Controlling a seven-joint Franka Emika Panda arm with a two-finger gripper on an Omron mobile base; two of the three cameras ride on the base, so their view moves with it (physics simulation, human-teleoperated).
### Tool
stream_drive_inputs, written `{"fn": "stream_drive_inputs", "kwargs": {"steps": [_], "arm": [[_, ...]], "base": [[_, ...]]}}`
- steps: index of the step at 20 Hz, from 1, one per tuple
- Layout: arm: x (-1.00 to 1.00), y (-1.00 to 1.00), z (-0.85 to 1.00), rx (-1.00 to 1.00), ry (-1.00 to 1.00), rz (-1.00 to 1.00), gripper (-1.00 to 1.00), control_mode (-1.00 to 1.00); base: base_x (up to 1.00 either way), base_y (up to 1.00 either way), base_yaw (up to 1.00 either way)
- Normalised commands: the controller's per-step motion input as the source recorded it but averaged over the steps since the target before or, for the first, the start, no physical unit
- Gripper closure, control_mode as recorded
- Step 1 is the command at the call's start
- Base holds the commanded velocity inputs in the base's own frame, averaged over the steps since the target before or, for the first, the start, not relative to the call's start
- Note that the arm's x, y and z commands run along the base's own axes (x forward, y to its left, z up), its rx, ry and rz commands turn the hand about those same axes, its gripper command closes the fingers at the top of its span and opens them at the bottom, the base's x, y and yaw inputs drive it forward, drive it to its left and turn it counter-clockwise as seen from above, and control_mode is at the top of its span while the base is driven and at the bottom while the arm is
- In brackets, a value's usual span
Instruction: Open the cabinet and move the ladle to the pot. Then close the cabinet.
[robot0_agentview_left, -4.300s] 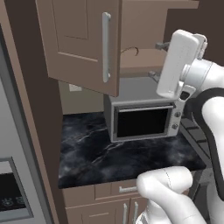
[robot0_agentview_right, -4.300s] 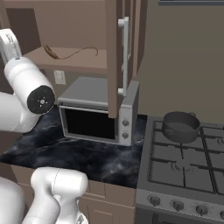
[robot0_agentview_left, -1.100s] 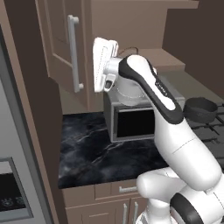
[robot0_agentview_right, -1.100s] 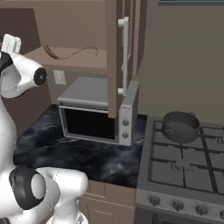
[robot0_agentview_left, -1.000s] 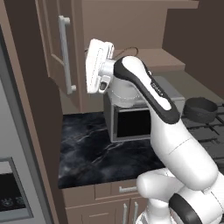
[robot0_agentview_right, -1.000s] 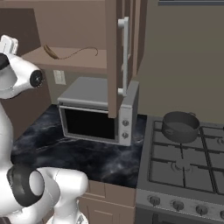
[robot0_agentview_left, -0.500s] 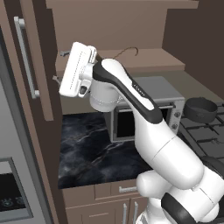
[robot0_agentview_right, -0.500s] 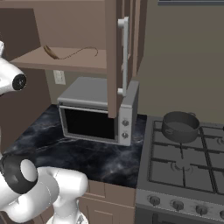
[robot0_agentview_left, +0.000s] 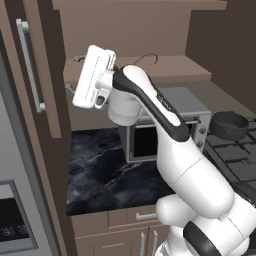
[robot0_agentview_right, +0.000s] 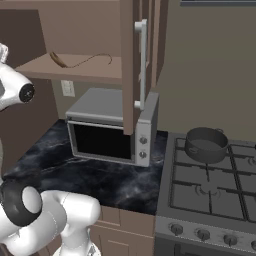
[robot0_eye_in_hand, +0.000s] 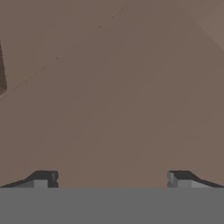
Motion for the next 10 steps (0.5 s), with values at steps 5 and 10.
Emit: {"fn": "stream_drive_inputs", "kwargs": {"steps": [5,10], "arm": [[-0.01,-0.68,0.16,-0.05,0.18,-0.01,-1.00,-1.00],[0.00,-0.60,0.02,-0.11,0.19,-0.06,-1.00,-1.00]], "base": [[0.00,0.00,0.00],[0.00,0.00,0.00]]}}
